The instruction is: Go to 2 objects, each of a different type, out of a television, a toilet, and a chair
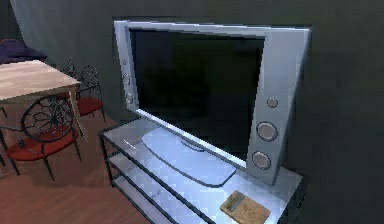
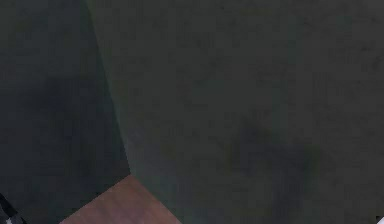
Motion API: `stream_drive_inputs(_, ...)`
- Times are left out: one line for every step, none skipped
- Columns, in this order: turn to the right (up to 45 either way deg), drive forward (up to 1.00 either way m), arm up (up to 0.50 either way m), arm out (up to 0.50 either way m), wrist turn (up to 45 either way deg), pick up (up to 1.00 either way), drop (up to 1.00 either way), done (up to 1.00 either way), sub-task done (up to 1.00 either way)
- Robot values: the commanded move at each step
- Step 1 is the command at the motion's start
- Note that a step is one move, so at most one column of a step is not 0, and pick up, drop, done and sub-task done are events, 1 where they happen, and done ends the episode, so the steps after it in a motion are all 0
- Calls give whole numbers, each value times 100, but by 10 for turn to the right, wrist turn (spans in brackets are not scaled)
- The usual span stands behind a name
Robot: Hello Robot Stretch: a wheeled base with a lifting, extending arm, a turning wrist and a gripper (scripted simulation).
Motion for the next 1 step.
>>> stream_drive_inputs(-450, 0, 0, 0, 0, 0, 0, 0, 0)
